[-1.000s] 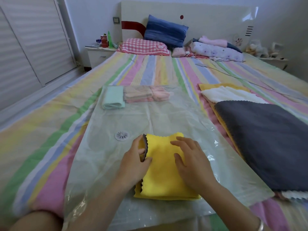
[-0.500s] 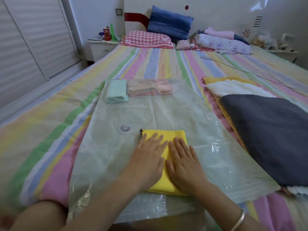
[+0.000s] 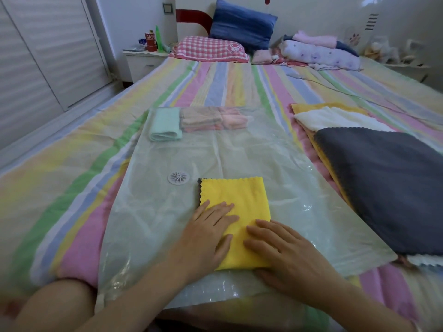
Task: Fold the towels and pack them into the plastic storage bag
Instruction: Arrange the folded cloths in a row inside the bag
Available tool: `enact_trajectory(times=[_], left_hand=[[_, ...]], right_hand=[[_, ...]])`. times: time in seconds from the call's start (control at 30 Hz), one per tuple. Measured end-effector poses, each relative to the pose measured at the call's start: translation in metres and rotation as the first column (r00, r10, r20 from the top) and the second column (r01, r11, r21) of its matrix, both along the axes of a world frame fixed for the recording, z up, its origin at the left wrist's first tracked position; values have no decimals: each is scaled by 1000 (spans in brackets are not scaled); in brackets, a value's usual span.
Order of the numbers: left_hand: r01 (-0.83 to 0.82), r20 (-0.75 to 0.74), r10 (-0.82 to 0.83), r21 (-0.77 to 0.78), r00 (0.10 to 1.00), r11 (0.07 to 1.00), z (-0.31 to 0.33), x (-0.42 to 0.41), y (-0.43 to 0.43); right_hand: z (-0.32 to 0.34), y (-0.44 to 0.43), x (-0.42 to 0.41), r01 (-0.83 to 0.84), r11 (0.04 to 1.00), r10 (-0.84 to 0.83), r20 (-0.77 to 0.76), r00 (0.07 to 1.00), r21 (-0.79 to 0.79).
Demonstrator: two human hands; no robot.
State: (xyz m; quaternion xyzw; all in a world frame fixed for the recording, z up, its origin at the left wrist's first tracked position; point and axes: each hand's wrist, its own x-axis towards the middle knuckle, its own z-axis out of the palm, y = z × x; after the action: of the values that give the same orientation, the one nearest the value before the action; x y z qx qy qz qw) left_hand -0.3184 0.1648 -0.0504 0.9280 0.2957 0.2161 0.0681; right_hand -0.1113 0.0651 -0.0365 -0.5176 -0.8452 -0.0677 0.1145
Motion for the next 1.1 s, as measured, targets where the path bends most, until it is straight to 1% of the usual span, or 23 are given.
enact_trajectory(times=[0.07, 0.13, 0.2, 0.27, 0.33, 0.4, 0.47, 0.5, 0.57, 0.6, 0.63, 0.67, 0.7, 0.73, 0.8, 0.83, 0.87, 0.9, 0.97, 1.03, 1.1], left_hand=[[72, 87, -72, 1, 994, 997, 9, -2, -13], [113, 104, -107, -52, 989, 992, 16, -6, -24], [104, 123, -86, -147, 989, 984, 18, -12, -27], [110, 150, -77, -229, 986, 967, 22, -18, -26], [136, 210, -70, -317, 975, 938, 28, -22, -25], [146, 306, -10, -425, 952, 893, 35, -24, -24], [166, 392, 76, -548, 917, 820, 40, -25, -23], [197, 433, 117, -613, 894, 765, 42, -24, -23], [274, 496, 208, -728, 843, 628, 45, -18, -23], [285, 497, 250, -766, 831, 577, 45, -15, -22], [275, 488, 278, -784, 827, 557, 44, -11, -20], [244, 472, 297, -786, 830, 568, 42, -7, -18], [186, 446, 311, -773, 839, 606, 40, -4, -16], [111, 410, 316, -740, 856, 663, 36, 0, -14], [-89, 296, 342, -626, 892, 774, 27, 7, -11], [-185, 229, 373, -573, 899, 799, 24, 11, -9], [-260, 173, 406, -536, 897, 804, 22, 15, -8], [-322, 124, 442, -517, 889, 793, 21, 19, -6], [-409, 33, 494, -516, 869, 753, 21, 25, -2], [-450, -27, 511, -514, 859, 730, 19, 30, 3], [-466, -48, 521, -522, 852, 715, 21, 31, 5]], right_hand=[[-3, 0, 0, -34, 999, 32, 41, 999, 31], [-3, 2, -2, -31, 998, 29, 35, 999, 61], [5, 1, -7, 34, 998, -31, -61, 998, 55], [19, -1, -11, 122, 992, -125, -198, 972, -25], [33, -2, -12, 208, 972, -233, -300, 925, -113], [40, -3, -12, 253, 949, -310, -427, 850, -187], [42, -2, -9, 239, 918, -390, -606, 693, -317], [43, -2, -7, 228, 898, -432, -660, 614, -376], [40, 0, -4, 208, 854, -512, -696, 504, -477], [38, 1, -4, 205, 836, -542, -702, 463, -510], [36, 2, -4, 205, 824, -562, -712, 421, -528], [36, 2, -5, 210, 814, -579, -723, 376, -542], [36, 2, -4, 212, 804, -593, -731, 336, -555], [36, 1, -4, 206, 796, -605, -735, 307, -569], [36, -4, -3, 146, 783, -620, -738, 265, -605], [34, -5, -3, 112, 781, -620, -743, 250, -614], [32, -6, -2, 100, 778, -623, -744, 241, -620], [27, -6, -1, 122, 773, -632, -736, 243, -623], [18, -4, -2, 229, 749, -662, -701, 265, -621], [10, -1, -4, 345, 728, -683, -674, 282, -593], [7, 3, -8, 429, 720, -686, -654, 318, -546]])
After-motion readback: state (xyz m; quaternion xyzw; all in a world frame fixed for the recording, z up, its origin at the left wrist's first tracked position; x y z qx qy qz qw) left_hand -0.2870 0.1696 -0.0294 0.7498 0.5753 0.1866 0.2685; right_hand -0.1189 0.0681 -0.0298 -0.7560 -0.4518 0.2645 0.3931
